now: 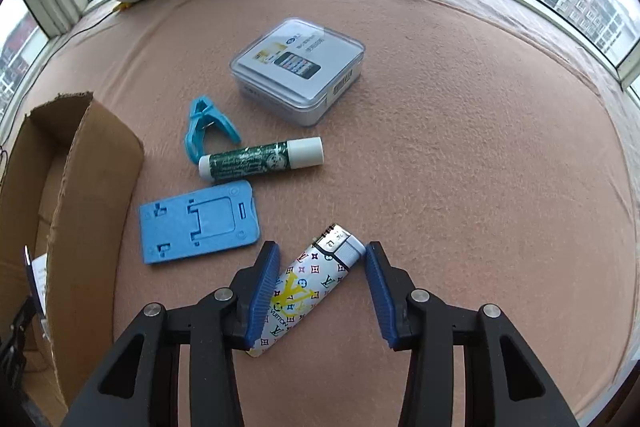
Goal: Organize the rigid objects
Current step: 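Move the right tool to the patterned white lighter, then grasp the patterned lighter with the right gripper and lift it, then carry the lighter over the box and open the right gripper, then move the right tool to the clear phone box and grasp it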
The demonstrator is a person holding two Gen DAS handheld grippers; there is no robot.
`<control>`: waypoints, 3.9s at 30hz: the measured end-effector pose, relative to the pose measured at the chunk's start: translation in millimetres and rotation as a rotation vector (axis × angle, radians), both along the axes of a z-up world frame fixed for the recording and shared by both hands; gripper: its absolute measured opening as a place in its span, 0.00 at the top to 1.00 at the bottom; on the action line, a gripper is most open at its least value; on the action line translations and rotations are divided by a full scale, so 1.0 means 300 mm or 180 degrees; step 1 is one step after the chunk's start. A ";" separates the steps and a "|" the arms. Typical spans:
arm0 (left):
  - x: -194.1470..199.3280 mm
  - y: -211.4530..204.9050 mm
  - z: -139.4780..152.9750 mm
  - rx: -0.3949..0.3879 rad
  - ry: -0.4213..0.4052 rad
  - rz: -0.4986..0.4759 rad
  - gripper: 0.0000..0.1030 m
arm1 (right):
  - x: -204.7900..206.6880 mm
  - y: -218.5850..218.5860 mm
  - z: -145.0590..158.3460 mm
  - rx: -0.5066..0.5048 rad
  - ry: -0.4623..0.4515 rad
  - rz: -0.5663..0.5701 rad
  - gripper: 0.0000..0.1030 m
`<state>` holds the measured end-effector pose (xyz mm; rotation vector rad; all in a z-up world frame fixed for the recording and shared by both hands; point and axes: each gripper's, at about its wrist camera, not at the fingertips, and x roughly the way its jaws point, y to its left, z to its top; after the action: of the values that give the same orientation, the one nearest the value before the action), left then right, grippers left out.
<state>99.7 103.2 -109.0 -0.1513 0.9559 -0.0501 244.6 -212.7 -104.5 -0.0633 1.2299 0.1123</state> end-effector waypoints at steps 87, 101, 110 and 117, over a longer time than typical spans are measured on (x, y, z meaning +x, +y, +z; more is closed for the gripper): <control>-0.008 -0.005 -0.004 0.0018 -0.0016 0.0024 0.76 | -0.303 0.250 0.236 0.1206 -0.0545 0.0706 0.48; -0.007 -0.006 -0.004 0.0041 -0.0009 0.0017 0.76 | -0.212 -0.077 0.238 0.1129 -0.0943 0.0035 0.48; -0.005 -0.010 -0.005 0.0064 -0.0004 0.0025 0.76 | -0.009 -0.201 0.175 0.1421 -0.0503 -0.0589 0.16; -0.003 -0.010 -0.006 0.0032 0.0000 0.0016 0.76 | 0.140 -0.181 0.123 0.1390 -0.0327 -0.0828 0.16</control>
<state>98.7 100.3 -110.9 -0.1445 0.9557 -0.0406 286.7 -267.0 -67.7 0.4640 1.0783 0.1467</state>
